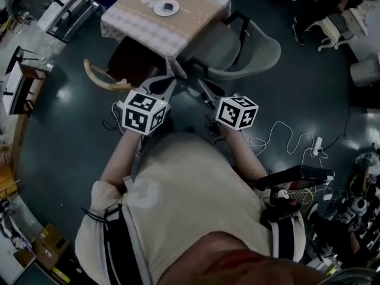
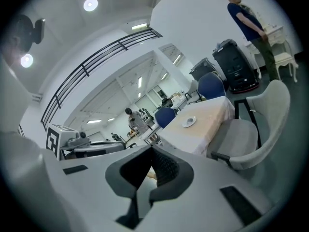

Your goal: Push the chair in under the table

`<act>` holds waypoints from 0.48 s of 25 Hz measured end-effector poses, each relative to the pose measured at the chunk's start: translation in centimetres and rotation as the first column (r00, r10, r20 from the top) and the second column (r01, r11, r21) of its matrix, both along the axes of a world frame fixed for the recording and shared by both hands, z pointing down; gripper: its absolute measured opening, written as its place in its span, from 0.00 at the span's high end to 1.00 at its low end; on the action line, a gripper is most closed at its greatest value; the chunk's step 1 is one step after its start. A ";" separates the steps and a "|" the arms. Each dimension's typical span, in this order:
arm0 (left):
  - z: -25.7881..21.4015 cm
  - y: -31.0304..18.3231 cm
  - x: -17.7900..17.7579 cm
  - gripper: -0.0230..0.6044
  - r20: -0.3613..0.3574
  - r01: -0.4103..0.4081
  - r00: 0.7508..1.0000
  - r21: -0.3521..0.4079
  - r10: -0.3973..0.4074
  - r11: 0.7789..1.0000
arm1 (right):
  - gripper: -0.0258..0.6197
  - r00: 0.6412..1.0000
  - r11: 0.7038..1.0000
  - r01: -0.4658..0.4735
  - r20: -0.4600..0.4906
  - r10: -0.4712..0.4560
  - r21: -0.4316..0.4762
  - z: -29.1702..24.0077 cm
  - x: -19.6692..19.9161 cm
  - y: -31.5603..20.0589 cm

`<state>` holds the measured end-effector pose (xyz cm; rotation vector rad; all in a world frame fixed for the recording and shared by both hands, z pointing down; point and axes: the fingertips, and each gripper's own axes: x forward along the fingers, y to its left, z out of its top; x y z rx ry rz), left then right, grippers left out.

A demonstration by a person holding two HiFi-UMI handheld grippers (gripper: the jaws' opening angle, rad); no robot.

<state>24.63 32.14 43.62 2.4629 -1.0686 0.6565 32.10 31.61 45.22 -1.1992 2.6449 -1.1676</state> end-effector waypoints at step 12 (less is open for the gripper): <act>0.6 4.5 -11.5 0.95 0.022 0.292 0.956 -0.015 -0.292 0.956 | 0.94 0.959 0.961 0.277 0.074 -0.274 -0.028 0.0 -11.4 3.1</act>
